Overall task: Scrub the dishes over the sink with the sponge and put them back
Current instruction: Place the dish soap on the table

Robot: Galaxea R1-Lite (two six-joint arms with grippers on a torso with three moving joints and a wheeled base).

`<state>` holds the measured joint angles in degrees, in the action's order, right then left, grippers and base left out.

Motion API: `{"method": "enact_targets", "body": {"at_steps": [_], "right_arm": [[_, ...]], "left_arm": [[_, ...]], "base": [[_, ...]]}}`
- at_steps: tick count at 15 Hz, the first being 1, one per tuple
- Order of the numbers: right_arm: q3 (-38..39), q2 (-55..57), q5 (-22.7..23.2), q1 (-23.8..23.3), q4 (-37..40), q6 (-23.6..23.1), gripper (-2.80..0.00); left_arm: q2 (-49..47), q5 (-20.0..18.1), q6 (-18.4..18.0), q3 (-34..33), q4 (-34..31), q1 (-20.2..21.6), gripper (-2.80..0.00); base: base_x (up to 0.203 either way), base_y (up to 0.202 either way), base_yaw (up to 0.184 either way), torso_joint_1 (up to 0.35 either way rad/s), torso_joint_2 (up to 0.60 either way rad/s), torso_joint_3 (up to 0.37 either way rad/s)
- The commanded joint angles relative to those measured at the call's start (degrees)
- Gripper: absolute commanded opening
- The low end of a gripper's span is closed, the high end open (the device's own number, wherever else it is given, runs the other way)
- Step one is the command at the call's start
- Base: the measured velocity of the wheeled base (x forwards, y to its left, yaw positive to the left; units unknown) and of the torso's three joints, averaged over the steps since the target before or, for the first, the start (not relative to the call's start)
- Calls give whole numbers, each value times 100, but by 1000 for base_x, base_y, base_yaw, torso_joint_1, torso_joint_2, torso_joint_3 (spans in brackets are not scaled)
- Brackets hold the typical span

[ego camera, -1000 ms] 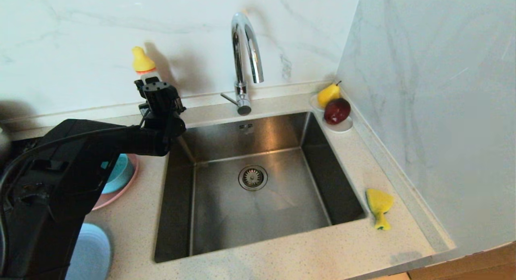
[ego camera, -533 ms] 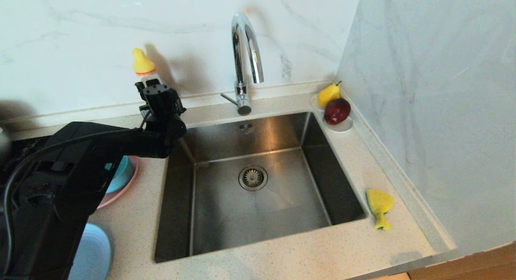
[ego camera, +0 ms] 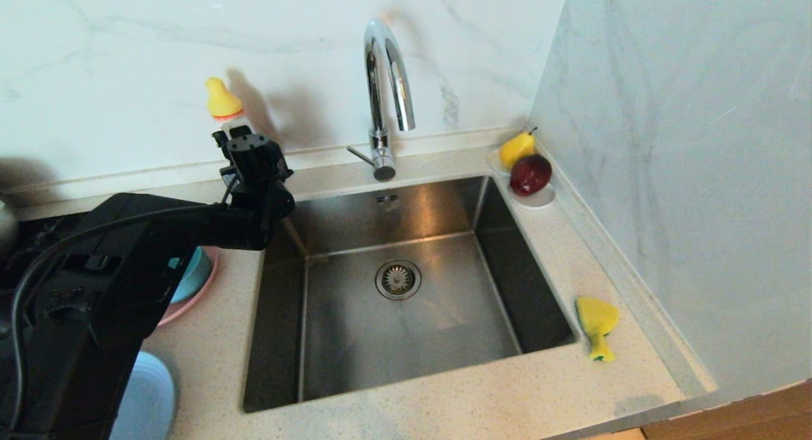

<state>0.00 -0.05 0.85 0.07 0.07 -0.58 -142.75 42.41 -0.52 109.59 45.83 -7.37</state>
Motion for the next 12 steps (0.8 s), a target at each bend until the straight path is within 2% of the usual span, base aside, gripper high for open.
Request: {"method": "enact_targets", "body": {"at_steps": [1,12], "right_arm": [[0,-4,3,1,1,-4,-280],[0,-4,3,1,1,-4,-280]], "left_arm": [[19,20,-61,20,242,7,-280],[-33,-5,-50,45,510,34,-280]], "base": [[0,0,0,0,0,0],[0,0,0,0,0,0]]}}
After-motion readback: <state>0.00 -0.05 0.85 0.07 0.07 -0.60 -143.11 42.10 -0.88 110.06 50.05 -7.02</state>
